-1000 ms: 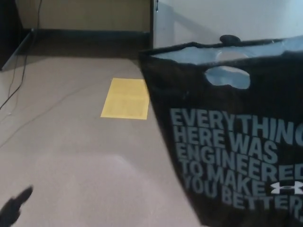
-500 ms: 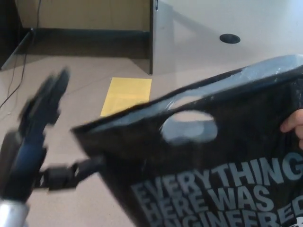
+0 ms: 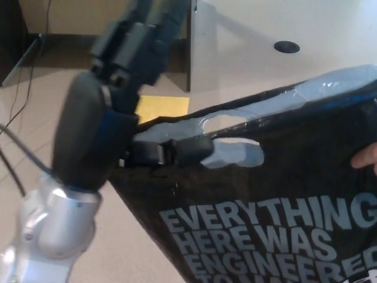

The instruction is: A person is holding a plastic bag and the robot extends its left hand to grab the bag by hooking its thumb into the holes at the top and brings its hand down by its side. Then it extends its arm again to hand the plastic bag back to the person.

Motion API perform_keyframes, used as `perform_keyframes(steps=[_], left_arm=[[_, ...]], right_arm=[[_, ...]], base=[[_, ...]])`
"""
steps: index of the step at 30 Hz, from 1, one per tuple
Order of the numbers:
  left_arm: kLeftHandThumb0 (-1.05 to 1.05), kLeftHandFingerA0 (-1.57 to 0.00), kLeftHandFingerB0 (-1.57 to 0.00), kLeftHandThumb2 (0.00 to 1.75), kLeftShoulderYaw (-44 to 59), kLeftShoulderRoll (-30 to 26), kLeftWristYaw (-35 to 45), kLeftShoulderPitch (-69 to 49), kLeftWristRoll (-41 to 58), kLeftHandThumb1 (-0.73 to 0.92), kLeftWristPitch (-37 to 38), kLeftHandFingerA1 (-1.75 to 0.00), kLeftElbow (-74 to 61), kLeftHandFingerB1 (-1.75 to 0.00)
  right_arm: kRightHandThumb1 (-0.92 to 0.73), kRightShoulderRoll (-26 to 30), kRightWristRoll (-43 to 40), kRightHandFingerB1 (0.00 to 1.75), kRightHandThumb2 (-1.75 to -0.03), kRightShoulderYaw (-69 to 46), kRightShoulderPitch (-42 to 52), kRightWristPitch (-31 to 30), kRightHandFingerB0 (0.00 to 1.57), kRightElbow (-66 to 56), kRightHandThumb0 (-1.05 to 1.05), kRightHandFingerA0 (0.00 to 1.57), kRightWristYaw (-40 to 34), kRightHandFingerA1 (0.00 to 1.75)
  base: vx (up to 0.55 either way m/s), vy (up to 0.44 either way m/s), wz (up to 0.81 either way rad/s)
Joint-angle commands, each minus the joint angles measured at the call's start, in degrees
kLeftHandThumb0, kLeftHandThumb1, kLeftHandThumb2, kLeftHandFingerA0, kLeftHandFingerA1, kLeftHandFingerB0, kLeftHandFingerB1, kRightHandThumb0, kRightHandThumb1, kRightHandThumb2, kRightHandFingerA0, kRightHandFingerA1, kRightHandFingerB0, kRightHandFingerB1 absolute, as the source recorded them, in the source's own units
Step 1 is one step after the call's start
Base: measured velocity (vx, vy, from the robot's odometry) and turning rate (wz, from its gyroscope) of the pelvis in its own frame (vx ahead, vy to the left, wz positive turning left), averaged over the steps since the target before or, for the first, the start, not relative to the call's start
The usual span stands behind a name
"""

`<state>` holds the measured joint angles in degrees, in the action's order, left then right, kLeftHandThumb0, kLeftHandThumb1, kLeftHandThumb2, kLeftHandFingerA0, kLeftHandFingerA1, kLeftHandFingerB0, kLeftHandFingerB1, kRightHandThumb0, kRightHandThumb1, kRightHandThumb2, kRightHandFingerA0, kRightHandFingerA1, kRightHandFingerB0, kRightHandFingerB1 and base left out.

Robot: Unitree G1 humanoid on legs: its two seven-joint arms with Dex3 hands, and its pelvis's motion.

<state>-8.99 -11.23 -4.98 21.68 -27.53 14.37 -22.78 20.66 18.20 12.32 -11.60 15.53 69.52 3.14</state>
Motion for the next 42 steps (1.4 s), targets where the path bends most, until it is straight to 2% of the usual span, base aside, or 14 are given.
perform_keyframes(steps=[1, 6, 7, 8, 9, 16, 18, 19, 22, 23, 31, 36, 37, 42], left_arm=[[-0.73, 0.00, 0.00, 0.81, -2.8, 1.3, 3.8, -0.2, -8.5, 0.42, -9.4, -0.07, -0.3, -0.10], [-0.77, 0.00, 0.00, 0.81, -4.2, 1.6, 3.9, -0.6, -9.6, 0.46, -9.5, 0.00, 0.3, -0.02], [-0.77, 0.00, 0.00, 0.81, -4.3, 1.6, 3.8, -0.5, -10.0, 0.46, -9.8, 0.00, 0.6, -0.03], [-0.75, 0.00, 0.00, 0.71, -4.7, 1.8, 4.3, 0.0, -11.1, 0.40, -10.9, -0.13, 1.4, -0.13], [-0.73, 0.00, 0.00, 0.82, -5.0, 1.8, 4.5, 0.4, -11.5, 0.42, -11.3, -0.09, 2.3, -0.08], [-0.76, 0.00, 0.00, 0.81, -5.1, 1.0, 5.0, 3.0, -12.8, 0.44, -12.9, 0.00, 8.2, -0.03], [-0.72, 0.00, 0.00, 0.82, -4.9, 1.2, 4.1, 3.8, -13.2, 0.41, -12.9, -0.07, 9.3, -0.10], [-0.76, 0.00, 0.00, 0.71, -5.0, 1.3, 3.2, 3.8, -13.8, 0.38, -12.6, -0.11, 9.6, -0.12], [-0.75, 0.00, 0.00, 0.71, -5.3, 1.4, 1.7, 4.1, -15.1, 0.38, -12.0, -0.12, 10.8, -0.15], [-0.70, 0.00, 0.00, 0.83, -5.5, 1.4, 1.3, 4.4, -15.9, 0.40, -12.0, -0.13, 11.2, -0.14], [-0.66, -0.02, -0.01, 0.81, -6.6, 3.2, -5.0, 6.7, -19.2, 0.40, -10.8, -0.33, 14.7, -0.21], [-0.69, -0.06, -0.03, 0.76, -7.5, 4.4, -8.1, 9.0, -20.7, 0.43, -10.6, -0.39, 17.4, -0.29], [-0.34, 0.00, 0.00, 0.86, -7.7, 4.4, -9.3, 9.8, -21.2, 0.26, -10.3, -0.49, 18.4, -0.48], [-0.33, 0.00, 0.00, 0.86, -8.3, 4.8, -12.6, 11.8, -22.4, 0.28, -10.0, -0.49, 20.7, -0.49]], right_arm=[[-0.63, 1.5, 0.6, 0.42, -0.64, -0.2, 0.0, -0.2, 0.58, 0.3, -0.44, 0.68, -1.2, 0.48], [-0.68, 1.3, 0.3, 0.42, -0.60, -0.4, 0.4, 1.1, 0.63, 0.6, -0.37, 0.70, -1.0, 0.46], [-0.63, 1.2, 0.4, 0.43, -0.64, -0.3, 0.3, 1.1, 0.61, 0.8, -0.42, 0.68, -1.0, 0.48], [-0.68, 1.2, 0.4, 0.42, -0.61, -0.2, 0.4, 1.0, 0.64, 0.7, -0.38, 0.69, -1.1, 0.45], [-0.63, 1.2, 0.5, 0.43, -0.64, -0.2, 0.5, 1.1, 0.60, 0.7, -0.43, 0.67, -1.0, 0.48], [-0.68, 0.2, 0.6, 0.41, -0.60, 0.1, 1.6, 0.6, 0.63, 0.7, -0.39, 0.69, -1.3, 0.45], [-0.69, 0.2, 1.2, 0.41, -0.61, 0.7, 1.3, 0.6, 0.61, 0.6, -0.40, 0.68, -1.6, 0.45], [-0.69, 0.2, 1.4, 0.40, -0.60, 0.9, 1.4, 0.5, 0.61, 0.6, -0.40, 0.70, -1.7, 0.46], [-0.68, -0.1, 1.0, 0.41, -0.60, 0.7, 1.5, 0.5, 0.61, 0.9, -0.39, 0.70, -1.6, 0.46], [-0.68, -0.2, 0.9, 0.41, -0.60, 0.6, 1.4, 0.4, 0.61, 0.9, -0.39, 0.70, -1.6, 0.47], [-0.68, -0.2, 0.9, 0.41, -0.60, 0.5, 1.1, 0.0, 0.61, 0.9, -0.39, 0.69, -1.6, 0.46], [-0.64, 0.0, 1.3, 0.42, -0.64, 0.9, 0.5, 0.3, 0.57, 0.7, -0.45, 0.66, -1.3, 0.47], [-0.64, 0.0, 1.6, 0.41, -0.63, 1.1, 0.1, 0.1, 0.58, 0.6, -0.44, 0.66, -1.3, 0.47], [-0.65, -0.3, 1.4, 0.42, -0.63, 0.9, -0.4, -0.3, 0.59, 0.4, -0.43, 0.67, -0.9, 0.48]], base=[[0.00, 0.000, 0.00], [0.00, 0.000, 0.00], [0.00, 0.000, 0.00], [0.00, 0.000, 0.00], [0.00, 0.000, 0.00], [0.00, 0.000, 0.00], [0.00, 0.000, 0.00], [0.00, 0.000, 0.00], [0.00, 0.000, 0.00], [0.00, 0.000, 0.00], [0.00, 0.000, 0.00], [0.00, 0.000, 0.00], [0.00, 0.000, 0.00], [0.00, 0.000, 0.00]])
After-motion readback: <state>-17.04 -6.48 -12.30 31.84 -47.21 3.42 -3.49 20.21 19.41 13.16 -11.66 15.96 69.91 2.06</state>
